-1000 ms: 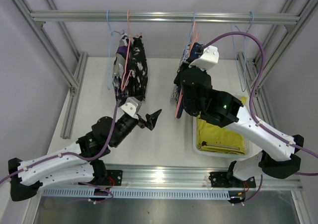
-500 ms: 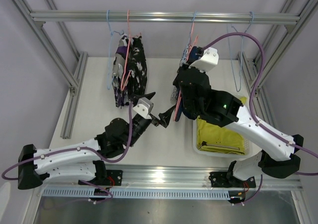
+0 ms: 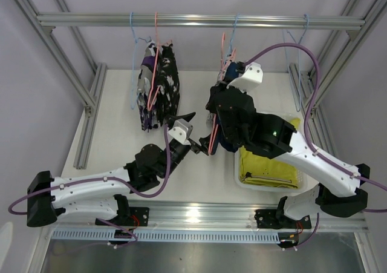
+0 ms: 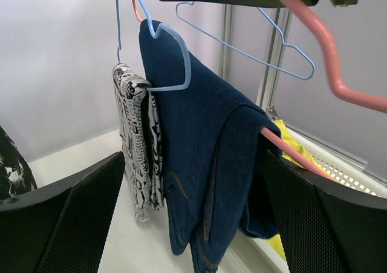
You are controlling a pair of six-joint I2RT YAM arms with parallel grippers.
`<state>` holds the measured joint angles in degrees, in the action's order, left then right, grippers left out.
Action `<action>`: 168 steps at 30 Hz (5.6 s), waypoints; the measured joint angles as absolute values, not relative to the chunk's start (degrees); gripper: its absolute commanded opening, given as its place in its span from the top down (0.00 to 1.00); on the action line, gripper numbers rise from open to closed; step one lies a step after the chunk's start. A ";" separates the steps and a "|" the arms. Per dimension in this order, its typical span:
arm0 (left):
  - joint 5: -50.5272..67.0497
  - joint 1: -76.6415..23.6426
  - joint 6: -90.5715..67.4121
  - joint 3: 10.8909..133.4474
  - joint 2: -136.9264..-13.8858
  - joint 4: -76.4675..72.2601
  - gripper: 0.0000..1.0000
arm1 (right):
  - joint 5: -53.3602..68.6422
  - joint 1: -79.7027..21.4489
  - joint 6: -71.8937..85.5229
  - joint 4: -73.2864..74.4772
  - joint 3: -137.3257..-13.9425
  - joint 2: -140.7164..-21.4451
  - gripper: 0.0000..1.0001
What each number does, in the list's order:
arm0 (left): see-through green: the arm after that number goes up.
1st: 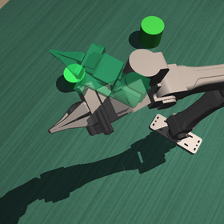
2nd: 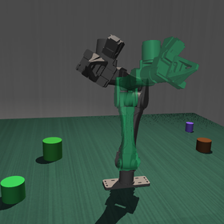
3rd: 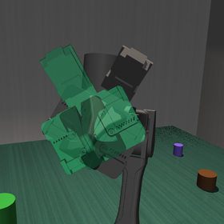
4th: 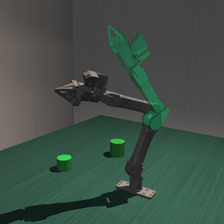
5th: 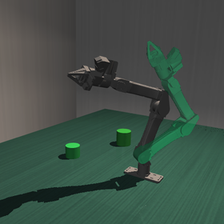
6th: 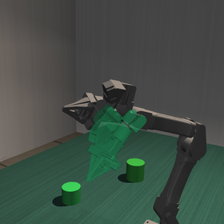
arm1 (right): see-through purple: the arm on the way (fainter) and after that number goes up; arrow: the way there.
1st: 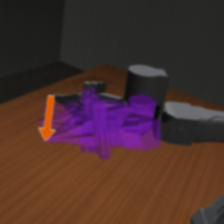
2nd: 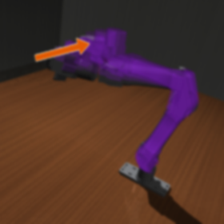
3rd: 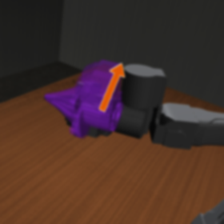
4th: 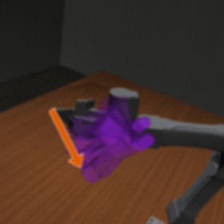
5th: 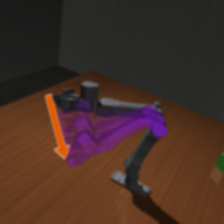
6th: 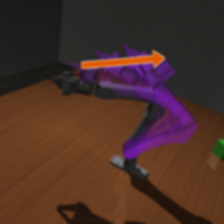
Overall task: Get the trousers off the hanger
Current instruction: Pick up the hanger from the clothesline, then remove the trousers from the hanger.
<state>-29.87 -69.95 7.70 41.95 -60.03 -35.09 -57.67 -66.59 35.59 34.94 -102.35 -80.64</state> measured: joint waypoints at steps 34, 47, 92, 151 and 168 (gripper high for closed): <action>-32.42 -70.28 8.47 42.02 -63.05 -38.63 0.99 | -55.94 -75.24 42.15 34.87 -97.45 -74.32 1.00; -32.80 -70.35 7.27 42.00 -59.05 -35.31 0.99 | -58.02 -76.93 43.94 33.78 -91.15 -70.76 1.00; -33.30 -70.35 6.83 43.51 -40.34 -23.44 0.99 | -53.08 -69.21 50.85 23.90 -69.21 -69.78 1.00; -19.38 -82.13 -4.38 25.96 -55.81 -43.16 0.23 | -45.45 -68.31 40.97 25.71 -88.29 -70.19 1.00; -36.47 -82.21 5.58 29.36 -66.11 -59.40 0.68 | -44.10 -72.29 42.09 25.15 -87.59 -65.49 1.00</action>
<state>-36.47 -82.21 5.58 29.36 -66.11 -59.40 -44.10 -72.29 42.09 25.15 -87.59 -65.49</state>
